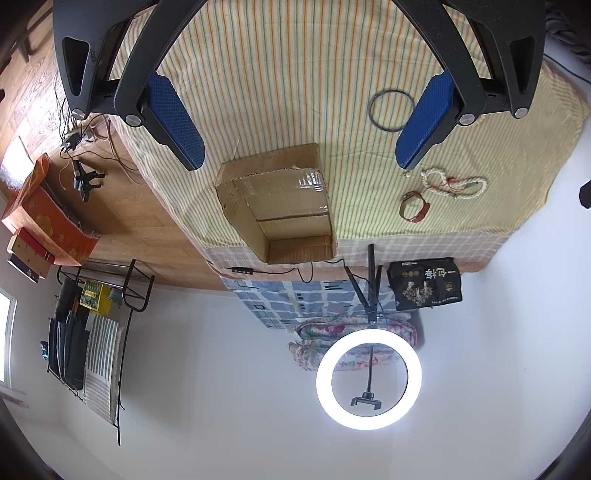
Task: Organize jewelry
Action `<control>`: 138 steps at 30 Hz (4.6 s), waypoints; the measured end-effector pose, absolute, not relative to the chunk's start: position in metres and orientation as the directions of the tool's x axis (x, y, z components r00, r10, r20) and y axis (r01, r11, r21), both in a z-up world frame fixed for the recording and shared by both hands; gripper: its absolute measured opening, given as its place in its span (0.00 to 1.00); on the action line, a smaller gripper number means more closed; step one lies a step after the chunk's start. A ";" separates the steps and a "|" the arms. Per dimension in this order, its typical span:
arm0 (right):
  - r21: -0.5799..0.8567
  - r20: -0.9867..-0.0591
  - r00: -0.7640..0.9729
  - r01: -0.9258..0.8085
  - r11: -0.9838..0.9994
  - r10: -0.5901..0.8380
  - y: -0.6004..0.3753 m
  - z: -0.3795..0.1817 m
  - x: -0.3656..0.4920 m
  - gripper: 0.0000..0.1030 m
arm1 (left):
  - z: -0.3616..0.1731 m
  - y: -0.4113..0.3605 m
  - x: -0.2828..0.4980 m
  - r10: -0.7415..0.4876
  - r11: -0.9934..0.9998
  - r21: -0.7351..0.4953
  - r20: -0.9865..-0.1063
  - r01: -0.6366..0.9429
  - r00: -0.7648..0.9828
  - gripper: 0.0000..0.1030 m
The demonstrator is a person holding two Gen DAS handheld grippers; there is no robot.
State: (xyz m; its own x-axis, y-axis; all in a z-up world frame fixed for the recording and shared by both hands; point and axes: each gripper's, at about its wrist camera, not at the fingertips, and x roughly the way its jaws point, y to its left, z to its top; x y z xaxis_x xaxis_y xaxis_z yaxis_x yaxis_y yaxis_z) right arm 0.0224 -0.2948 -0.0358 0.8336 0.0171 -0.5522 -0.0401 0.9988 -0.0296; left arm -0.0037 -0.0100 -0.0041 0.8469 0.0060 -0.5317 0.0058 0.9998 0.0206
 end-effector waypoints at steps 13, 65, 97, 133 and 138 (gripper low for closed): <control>-0.026 -0.559 0.829 -0.042 0.999 0.020 -0.293 -0.037 0.026 1.00 | -0.002 -0.009 -0.003 0.008 1.000 0.019 -0.529 0.003 0.848 1.00; 0.022 -0.700 0.696 -0.204 0.979 0.161 -0.259 -0.065 0.066 1.00 | -0.026 0.070 0.021 0.106 0.986 -0.041 -0.608 -0.164 0.787 1.00; 0.024 -0.914 0.355 -0.440 0.897 0.199 -0.228 -0.165 0.121 0.44 | -0.165 0.037 0.085 -0.218 0.973 -0.232 -0.927 -0.010 0.306 0.34; 0.002 -0.940 0.306 -0.438 0.899 0.151 -0.213 -0.197 0.154 0.26 | -0.209 0.015 0.111 -0.150 0.988 -0.156 -0.957 -0.006 0.248 0.08; 0.005 -0.938 0.304 -0.465 0.885 0.165 -0.204 -0.197 0.152 0.06 | -0.206 0.019 0.110 -0.146 0.988 -0.153 -0.955 -0.009 0.260 0.06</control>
State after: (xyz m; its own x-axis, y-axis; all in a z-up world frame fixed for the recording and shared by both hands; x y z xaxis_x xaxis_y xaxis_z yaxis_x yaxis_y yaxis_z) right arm 0.1520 -0.2045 -0.1968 0.3037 0.1646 -0.9385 -0.4653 0.8851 0.0047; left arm 0.1098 0.0186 -0.2063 0.2596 -0.1456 -0.9547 -0.0090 0.9882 -0.1532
